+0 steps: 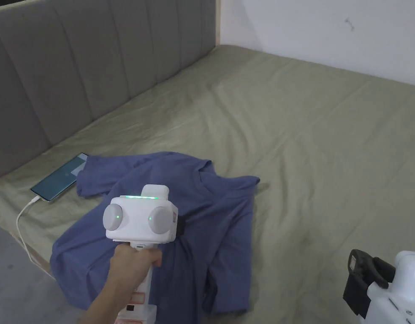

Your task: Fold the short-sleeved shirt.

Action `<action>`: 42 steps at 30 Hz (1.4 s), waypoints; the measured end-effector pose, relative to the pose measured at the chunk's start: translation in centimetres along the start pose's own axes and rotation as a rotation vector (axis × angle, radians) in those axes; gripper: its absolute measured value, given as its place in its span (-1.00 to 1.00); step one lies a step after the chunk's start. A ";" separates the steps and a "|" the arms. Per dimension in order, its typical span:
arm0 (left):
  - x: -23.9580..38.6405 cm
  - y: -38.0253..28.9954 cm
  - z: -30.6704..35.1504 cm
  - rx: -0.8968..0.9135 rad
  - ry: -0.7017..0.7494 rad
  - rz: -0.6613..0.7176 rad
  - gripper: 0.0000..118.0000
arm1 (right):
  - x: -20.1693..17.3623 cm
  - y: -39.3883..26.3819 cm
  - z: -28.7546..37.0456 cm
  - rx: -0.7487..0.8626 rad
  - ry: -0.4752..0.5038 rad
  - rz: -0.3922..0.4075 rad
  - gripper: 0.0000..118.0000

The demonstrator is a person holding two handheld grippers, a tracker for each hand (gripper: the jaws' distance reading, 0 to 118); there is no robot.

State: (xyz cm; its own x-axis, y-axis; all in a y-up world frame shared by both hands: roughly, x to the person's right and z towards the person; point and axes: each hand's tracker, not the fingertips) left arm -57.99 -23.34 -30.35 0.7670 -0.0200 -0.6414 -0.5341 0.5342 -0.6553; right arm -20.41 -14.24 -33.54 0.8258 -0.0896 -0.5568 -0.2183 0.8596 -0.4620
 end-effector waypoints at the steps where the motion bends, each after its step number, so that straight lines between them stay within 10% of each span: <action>1: 0.1 0.0 0.1 0.013 0.038 -0.001 -1.00 | 0.2 0.0 0.1 0.002 -0.010 0.010 -1.00; 19: -2.8 3.6 11.3 0.088 -0.254 0.198 -1.00 | 9.6 0.8 9.1 0.118 -0.165 -0.165 -1.00; 33: 18.5 5.9 30.4 0.366 -0.647 -0.297 -1.00 | 16.3 0.5 19.5 0.271 -0.351 -0.273 -1.00; 42: 32.7 -4.6 33.9 0.195 -1.055 -0.475 -1.00 | 21.1 -1.9 25.7 0.311 -0.505 -0.344 -1.00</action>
State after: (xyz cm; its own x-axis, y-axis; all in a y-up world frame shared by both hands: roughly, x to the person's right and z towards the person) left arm -18.38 2.20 -34.78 0.8385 0.4089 0.3601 -0.1211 0.7842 -0.6086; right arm 10.77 -4.86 -26.61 0.9792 -0.2028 0.0114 0.1971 0.9356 -0.2930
